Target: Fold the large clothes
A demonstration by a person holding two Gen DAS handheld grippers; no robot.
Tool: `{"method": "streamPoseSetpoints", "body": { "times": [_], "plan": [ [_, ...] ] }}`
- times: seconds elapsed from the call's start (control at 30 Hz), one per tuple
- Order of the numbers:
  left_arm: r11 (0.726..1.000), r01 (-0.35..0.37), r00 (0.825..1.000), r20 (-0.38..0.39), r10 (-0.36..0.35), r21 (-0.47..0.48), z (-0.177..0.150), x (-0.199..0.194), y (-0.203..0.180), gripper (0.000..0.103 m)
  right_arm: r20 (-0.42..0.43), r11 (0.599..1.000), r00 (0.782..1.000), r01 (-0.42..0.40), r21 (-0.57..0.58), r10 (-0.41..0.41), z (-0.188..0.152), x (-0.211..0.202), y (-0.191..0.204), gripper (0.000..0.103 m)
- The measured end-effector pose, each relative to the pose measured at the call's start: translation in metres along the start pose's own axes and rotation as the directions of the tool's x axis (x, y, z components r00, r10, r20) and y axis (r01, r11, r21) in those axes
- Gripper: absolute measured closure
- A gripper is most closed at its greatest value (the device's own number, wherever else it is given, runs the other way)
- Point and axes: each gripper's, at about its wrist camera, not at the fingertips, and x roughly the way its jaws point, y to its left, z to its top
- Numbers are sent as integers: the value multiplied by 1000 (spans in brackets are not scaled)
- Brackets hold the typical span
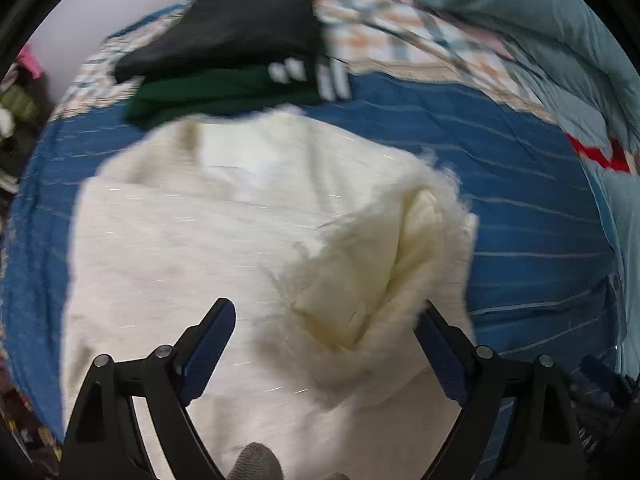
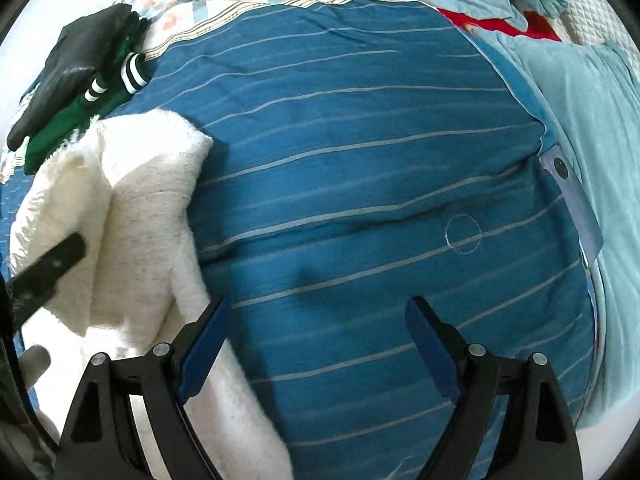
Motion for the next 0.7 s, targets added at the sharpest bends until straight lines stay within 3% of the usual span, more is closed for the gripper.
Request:
{"method": "streamPoseSetpoints", "body": {
  "times": [0.1,0.17,0.27,0.4,0.5,0.6,0.67,0.7],
  "plan": [
    [989,-138,990,-3,138,-51,-9,-25,45,13,34,998,998,-50,-33,51,0,-22,23,13],
    [984,-158,987,-26,157,-75,-18,-32,67,13,49,993,993,-104,-57,107,4,-34,47,13],
    [974,-146,987,-98,131,-172,-35,-36,102,13,69,980,978,-193,-54,196,10,-50,74,13],
    [934,-286,957,-107,269,-211,-57,-40,135,13,39,963,965,-257,-79,261,18,-59,105,13],
    [894,-397,917,-123,378,-208,-73,-17,162,13,13,970,979,-202,-135,205,19,-52,135,13],
    [868,-462,885,-151,440,-182,-86,28,185,13,-34,963,986,-166,-211,162,22,-4,172,13],
    [868,-471,877,-186,443,-155,-95,64,199,13,-83,959,992,-109,-262,91,21,45,198,13],
    [875,-459,882,-202,427,-154,-99,74,204,12,-112,956,992,-87,-279,57,20,69,207,13]
  ]
}}
